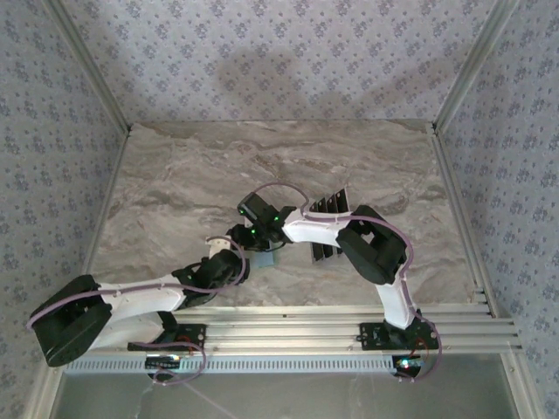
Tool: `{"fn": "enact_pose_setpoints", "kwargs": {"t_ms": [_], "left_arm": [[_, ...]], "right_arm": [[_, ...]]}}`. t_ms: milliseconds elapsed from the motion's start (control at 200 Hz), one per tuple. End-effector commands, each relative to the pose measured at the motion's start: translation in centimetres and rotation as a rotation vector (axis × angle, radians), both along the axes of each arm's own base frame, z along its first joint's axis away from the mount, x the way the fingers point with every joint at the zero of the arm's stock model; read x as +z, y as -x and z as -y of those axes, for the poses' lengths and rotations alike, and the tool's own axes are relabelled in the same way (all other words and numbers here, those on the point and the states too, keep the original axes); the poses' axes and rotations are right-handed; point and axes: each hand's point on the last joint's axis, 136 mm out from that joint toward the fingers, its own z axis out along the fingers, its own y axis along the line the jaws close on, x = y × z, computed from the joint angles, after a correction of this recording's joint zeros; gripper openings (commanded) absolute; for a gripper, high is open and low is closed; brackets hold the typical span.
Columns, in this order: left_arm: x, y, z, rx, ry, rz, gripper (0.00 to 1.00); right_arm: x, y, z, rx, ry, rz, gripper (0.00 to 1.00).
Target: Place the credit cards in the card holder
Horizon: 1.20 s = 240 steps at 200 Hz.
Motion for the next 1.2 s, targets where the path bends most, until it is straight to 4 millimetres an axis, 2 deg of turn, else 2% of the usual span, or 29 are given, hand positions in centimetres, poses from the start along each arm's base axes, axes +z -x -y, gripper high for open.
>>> {"fn": "enact_pose_setpoints", "kwargs": {"t_ms": [0, 85, 190, 345, 390, 405, 425, 650, 770, 1029, 1054, 1194], "left_arm": [[-0.3, -0.1, 0.2, 0.007, 0.001, -0.008, 0.77], [-0.5, 0.0, 0.1, 0.01, 0.0, -0.014, 0.77], [-0.6, 0.0, 0.1, 0.01, -0.003, -0.016, 0.77], [-0.7, 0.0, 0.1, 0.012, -0.003, -0.018, 0.76], [-0.7, 0.0, 0.1, 0.012, -0.005, -0.019, 0.76], [-0.7, 0.0, 0.1, 0.012, -0.006, -0.019, 0.77], [-0.7, 0.0, 0.1, 0.01, -0.005, -0.018, 0.76], [-0.8, 0.1, 0.0, 0.011, -0.01, -0.022, 0.76], [-0.8, 0.1, 0.0, 0.011, -0.006, -0.02, 0.76], [0.3, 0.1, 0.2, -0.004, 0.019, -0.008, 0.8], [0.6, 0.2, 0.2, -0.004, 0.022, -0.003, 0.8], [2.4, 0.6, -0.8, 0.012, 0.057, 0.034, 0.83]], "right_arm": [[3.4, -0.6, 0.1, 0.002, -0.052, 0.037, 0.58], [4.5, -1.0, 1.2, -0.014, -0.052, 0.066, 0.58], [4.5, -1.1, 2.7, -0.038, -0.033, 0.078, 0.58], [3.0, -0.8, 4.4, -0.065, -0.006, 0.06, 0.58], [3.1, -1.0, 4.4, -0.073, -0.011, 0.067, 0.58], [2.0, -0.5, 5.1, -0.075, 0.013, 0.05, 0.58], [1.7, -0.4, 5.3, -0.077, 0.018, 0.048, 0.58], [0.9, -0.1, 6.2, -0.097, 0.03, 0.043, 0.59], [0.4, 0.0, 6.0, -0.093, 0.028, 0.027, 0.59], [0.5, 0.8, 3.5, -0.046, 0.009, 0.013, 0.59], [1.7, 0.3, 2.5, -0.042, -0.017, 0.031, 0.59], [2.7, 0.5, 0.9, -0.018, -0.036, 0.038, 0.59]]}}
